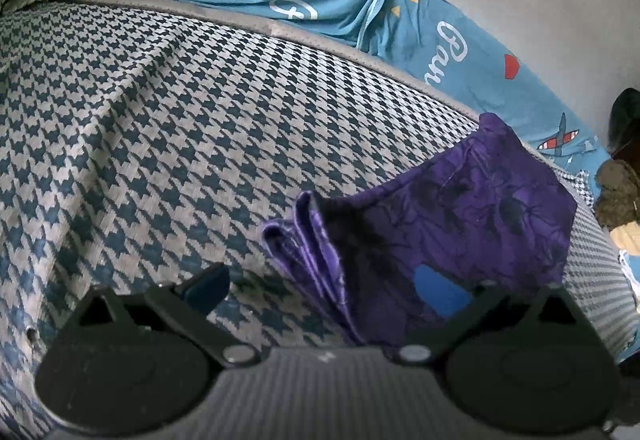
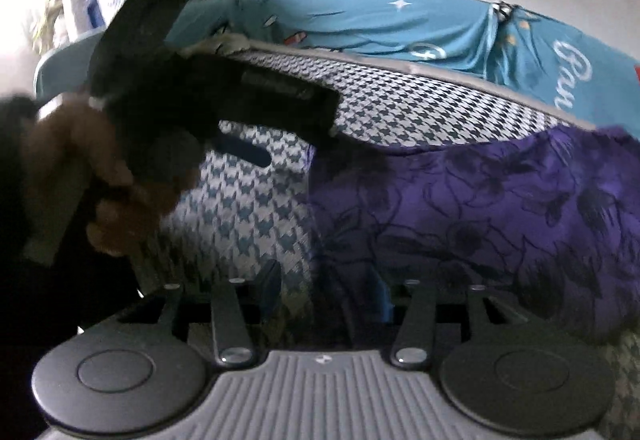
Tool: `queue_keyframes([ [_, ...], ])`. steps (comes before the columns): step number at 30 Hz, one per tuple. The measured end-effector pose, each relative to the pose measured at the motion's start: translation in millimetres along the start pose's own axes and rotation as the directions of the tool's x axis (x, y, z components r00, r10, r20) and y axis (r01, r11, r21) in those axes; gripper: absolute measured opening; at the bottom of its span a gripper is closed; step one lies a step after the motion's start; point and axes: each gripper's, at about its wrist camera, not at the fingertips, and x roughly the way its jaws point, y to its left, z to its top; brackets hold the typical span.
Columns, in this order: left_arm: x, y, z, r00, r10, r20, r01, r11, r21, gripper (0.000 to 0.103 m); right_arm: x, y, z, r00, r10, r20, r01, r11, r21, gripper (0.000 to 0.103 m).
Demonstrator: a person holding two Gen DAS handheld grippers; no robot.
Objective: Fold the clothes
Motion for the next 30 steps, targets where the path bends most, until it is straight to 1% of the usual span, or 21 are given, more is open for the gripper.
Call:
queue_keyframes([
  [3,0,1,0,1.000,-0.023,-0.007,0.023,1.000,-0.015,0.103,7,8,-3,0.998,-0.060,0.000,0.060,0.996,-0.066,0.047],
  [7,1,2,0,0.999,-0.051,-0.019,0.050,0.998,-0.033,0.103,16,15,-7,0.990,-0.143,0.003,0.142,0.980,-0.140,0.047],
  [9,2,2,-1,0.997,-0.068,-0.031,0.067,0.997,-0.044,0.103,17,16,-8,0.986,-0.165,0.013,0.165,0.974,-0.152,0.043],
  [12,5,2,-1,0.995,-0.092,-0.046,0.089,0.994,-0.058,0.103,18,14,-6,0.983,-0.181,0.020,0.182,0.973,-0.141,0.030],
  [13,5,2,-1,0.994,-0.098,-0.050,0.095,0.994,-0.062,0.103,18,13,-5,0.983,-0.183,0.021,0.185,0.974,-0.130,0.022],
  [15,6,3,-1,0.991,-0.120,-0.057,0.115,0.990,-0.079,0.103,15,5,-1,0.984,-0.175,0.018,0.176,0.981,-0.075,0.019],
  [18,8,6,-2,0.983,-0.168,-0.075,0.159,0.980,-0.118,0.103,9,-17,3,0.993,-0.115,0.017,0.113,0.990,0.087,0.018],
  [20,10,7,-3,0.976,-0.202,-0.085,0.189,0.972,-0.138,0.103,6,-31,6,0.997,-0.075,0.023,0.069,0.979,0.194,0.018],
  [23,13,6,-4,0.961,-0.256,-0.099,0.239,0.958,-0.156,0.103,2,-47,6,0.999,-0.029,0.033,0.017,0.950,0.312,0.018],
  [26,20,1,-6,0.943,-0.312,-0.114,0.291,0.941,-0.171,0.103,0,-54,5,0.999,0.002,0.049,-0.020,0.925,0.380,0.018],
  [29,30,-4,-6,0.926,-0.355,-0.127,0.329,0.926,-0.187,0.103,-2,-58,3,0.998,0.015,0.059,-0.038,0.909,0.415,0.018],
  [30,34,-5,-6,0.923,-0.362,-0.127,0.335,0.922,-0.193,0.103,-3,-59,3,0.998,0.020,0.062,-0.045,0.904,0.425,0.018],
])
